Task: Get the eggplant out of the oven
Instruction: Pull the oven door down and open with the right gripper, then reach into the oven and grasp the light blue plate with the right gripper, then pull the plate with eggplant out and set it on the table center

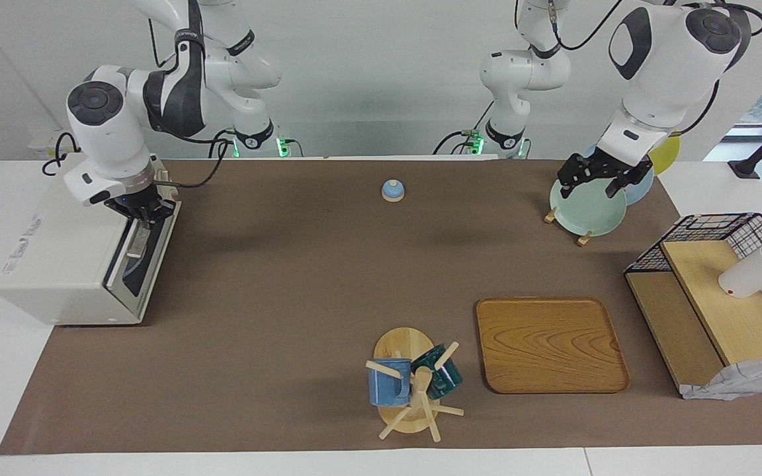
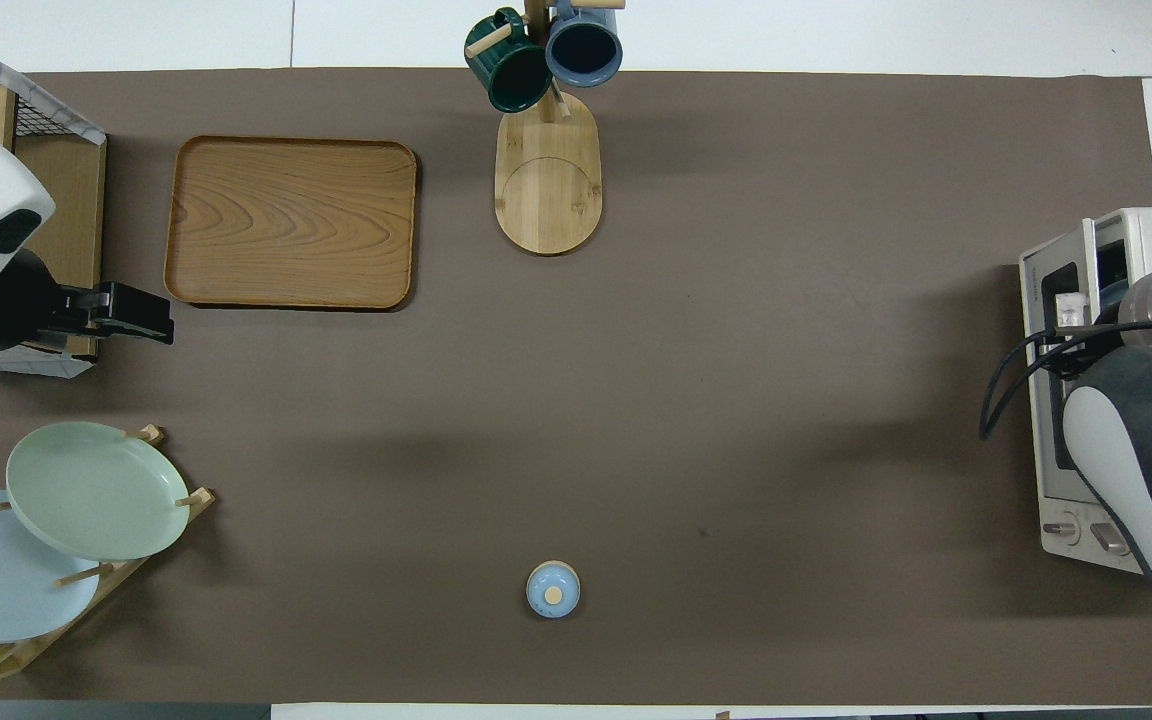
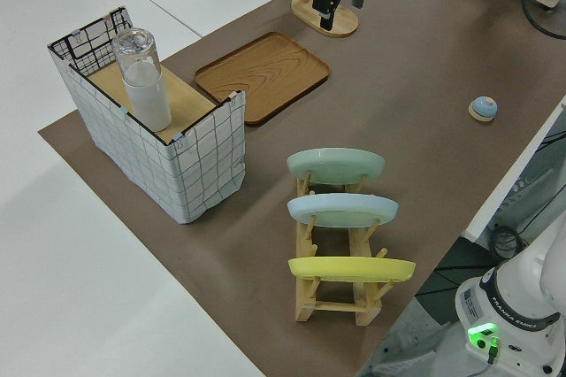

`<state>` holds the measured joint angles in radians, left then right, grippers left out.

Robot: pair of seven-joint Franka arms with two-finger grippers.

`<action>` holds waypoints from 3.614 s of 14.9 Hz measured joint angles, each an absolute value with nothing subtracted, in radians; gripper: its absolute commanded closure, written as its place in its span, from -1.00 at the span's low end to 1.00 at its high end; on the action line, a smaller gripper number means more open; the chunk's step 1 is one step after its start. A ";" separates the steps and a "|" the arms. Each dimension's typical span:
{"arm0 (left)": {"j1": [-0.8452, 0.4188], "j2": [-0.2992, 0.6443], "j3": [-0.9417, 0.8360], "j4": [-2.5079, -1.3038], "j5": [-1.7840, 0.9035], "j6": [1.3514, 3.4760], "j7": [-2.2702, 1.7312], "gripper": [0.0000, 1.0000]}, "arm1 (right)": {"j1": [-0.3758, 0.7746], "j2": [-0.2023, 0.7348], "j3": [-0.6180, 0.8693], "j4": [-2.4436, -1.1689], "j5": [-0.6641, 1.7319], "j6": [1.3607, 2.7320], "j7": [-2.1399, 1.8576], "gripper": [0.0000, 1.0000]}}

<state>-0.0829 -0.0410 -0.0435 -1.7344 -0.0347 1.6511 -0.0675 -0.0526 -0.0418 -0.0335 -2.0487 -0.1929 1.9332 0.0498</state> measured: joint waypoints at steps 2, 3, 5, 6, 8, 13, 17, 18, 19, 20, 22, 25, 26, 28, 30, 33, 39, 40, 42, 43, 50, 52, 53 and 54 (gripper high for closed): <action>-0.083 -0.041 -0.043 -1.734 -0.035 1.651 -0.068 -1.00 | -0.046 -0.045 -0.029 -2.071 -0.162 1.963 0.050 1.00; -0.083 -0.041 -0.043 -1.734 -0.035 1.651 -0.068 -1.00 | -0.043 -0.045 -0.026 -2.082 -0.146 1.977 0.050 1.00; -0.083 -0.041 -0.043 -1.734 -0.035 1.651 -0.068 -1.00 | -0.031 -0.041 -0.020 -2.114 -0.115 2.022 0.056 1.00; -0.083 -0.041 -0.043 -1.734 -0.035 1.651 -0.068 -1.00 | -0.019 -0.039 -0.018 -2.139 -0.103 2.058 0.074 1.00; -0.083 -0.041 -0.043 -1.734 -0.035 1.651 -0.068 -1.00 | -0.003 -0.024 -0.011 -2.180 -0.093 2.125 0.102 1.00; -0.083 -0.041 -0.043 -1.734 -0.035 1.651 -0.068 -1.00 | 0.014 0.063 0.008 -2.211 -0.078 2.249 0.128 1.00; -0.083 -0.041 -0.043 -1.734 -0.035 1.651 -0.068 -1.00 | 0.019 0.160 0.012 -2.211 -0.071 2.318 0.148 1.00; -0.083 -0.041 -0.043 -1.734 -0.035 1.651 -0.068 -1.00 | 0.019 0.172 0.009 -2.206 -0.061 2.318 0.149 1.00; -0.083 -0.041 -0.043 -1.734 -0.035 1.651 -0.068 -1.00 | 0.020 0.177 0.007 -2.197 -0.050 2.311 0.149 1.00; -0.083 -0.041 -0.043 -1.734 -0.035 1.651 -0.068 -1.00 | 0.022 0.179 0.005 -2.180 -0.047 2.296 0.149 0.88; -0.083 -0.041 -0.043 -1.734 -0.035 1.651 -0.068 -1.00 | 0.031 0.179 -0.004 -2.124 -0.047 2.251 0.159 -0.43; -0.083 -0.041 -0.043 -1.734 -0.035 1.651 -0.068 -1.00 | 0.033 0.146 -0.020 -2.065 -0.056 2.160 0.169 -0.45; -0.083 -0.041 -0.043 -1.734 -0.035 1.651 -0.068 -1.00 | 0.032 0.124 -0.026 -2.057 -0.060 2.124 0.164 -0.45; -0.083 -0.041 -0.043 -1.734 -0.035 1.651 -0.068 -1.00 | 0.027 0.079 -0.038 -2.055 -0.065 2.052 0.141 -0.45; -0.083 -0.041 -0.043 -1.734 -0.035 1.651 -0.068 -1.00 | -0.007 0.060 -0.039 -2.059 -0.070 2.024 0.121 -0.45; -0.083 -0.041 -0.043 -1.734 -0.035 1.651 -0.068 -1.00 | -0.038 0.060 -0.041 -2.079 -0.072 2.033 0.092 -0.27; -0.083 -0.041 -0.043 -1.734 -0.035 1.651 -0.068 -1.00 | -0.047 0.059 -0.041 -2.141 -0.075 2.132 0.073 0.22; -0.083 -0.041 -0.043 -1.734 -0.035 1.651 -0.068 -1.00 | -0.048 0.058 -0.041 -2.146 -0.075 2.139 0.057 0.48; -0.083 -0.041 -0.043 -1.734 -0.035 1.651 -0.068 -1.00 | -0.054 0.054 -0.041 -2.156 -0.083 2.156 0.021 1.00; -0.083 -0.041 -0.043 -1.734 -0.035 1.651 -0.068 -1.00 | -0.056 0.052 -0.041 -2.162 -0.109 2.161 0.002 1.00; -0.083 -0.041 -0.043 -1.734 -0.035 1.651 -0.068 -1.00 | 0.105 0.035 -0.028 -2.080 -0.243 2.020 0.002 1.00; -0.083 -0.041 -0.043 -1.734 -0.035 1.651 -0.068 -1.00 | 0.195 0.044 -0.024 -2.010 -0.250 1.948 0.061 1.00; -0.083 -0.041 -0.043 -1.734 -0.035 1.651 -0.068 -1.00 | 0.236 0.051 -0.023 -1.980 -0.252 1.925 0.096 1.00; -0.083 -0.041 -0.043 -1.734 -0.035 1.651 -0.068 -1.00 | 0.274 0.063 -0.022 -1.951 -0.253 1.913 0.133 1.00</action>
